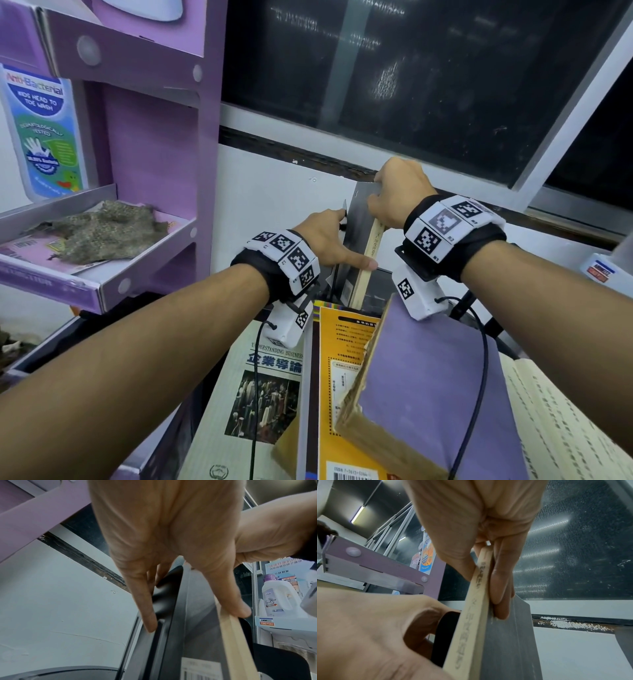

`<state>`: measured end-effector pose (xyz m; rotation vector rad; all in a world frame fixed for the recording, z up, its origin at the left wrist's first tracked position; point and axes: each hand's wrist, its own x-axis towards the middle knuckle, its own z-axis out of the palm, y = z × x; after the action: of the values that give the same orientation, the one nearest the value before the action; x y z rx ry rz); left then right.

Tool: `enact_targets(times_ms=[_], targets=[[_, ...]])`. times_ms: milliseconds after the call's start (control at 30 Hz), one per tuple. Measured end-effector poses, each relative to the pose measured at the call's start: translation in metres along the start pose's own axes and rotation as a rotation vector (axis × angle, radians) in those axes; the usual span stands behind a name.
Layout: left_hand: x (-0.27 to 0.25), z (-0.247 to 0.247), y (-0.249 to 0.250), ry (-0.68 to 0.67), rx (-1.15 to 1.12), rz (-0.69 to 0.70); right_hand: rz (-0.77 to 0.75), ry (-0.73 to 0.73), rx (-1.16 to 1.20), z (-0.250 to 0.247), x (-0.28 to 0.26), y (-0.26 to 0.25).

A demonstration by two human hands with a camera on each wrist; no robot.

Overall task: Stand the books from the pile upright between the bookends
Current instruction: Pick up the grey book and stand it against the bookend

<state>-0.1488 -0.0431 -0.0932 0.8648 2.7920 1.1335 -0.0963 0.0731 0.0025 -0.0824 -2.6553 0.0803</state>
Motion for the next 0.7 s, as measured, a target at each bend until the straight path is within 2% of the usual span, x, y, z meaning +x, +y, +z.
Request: enact_targets(times_ms=[300,700], targets=[[0.0015,0.0033,0.0018,0.04,0.002,-0.036,-0.003,0.016,0.004,-0.0025,-0.0009,0.0019],[0.0011,-0.001,0.004,-0.006,0.012,-0.045,0.023,-0.052,0.005,-0.0058,-0.0001,-0.001]])
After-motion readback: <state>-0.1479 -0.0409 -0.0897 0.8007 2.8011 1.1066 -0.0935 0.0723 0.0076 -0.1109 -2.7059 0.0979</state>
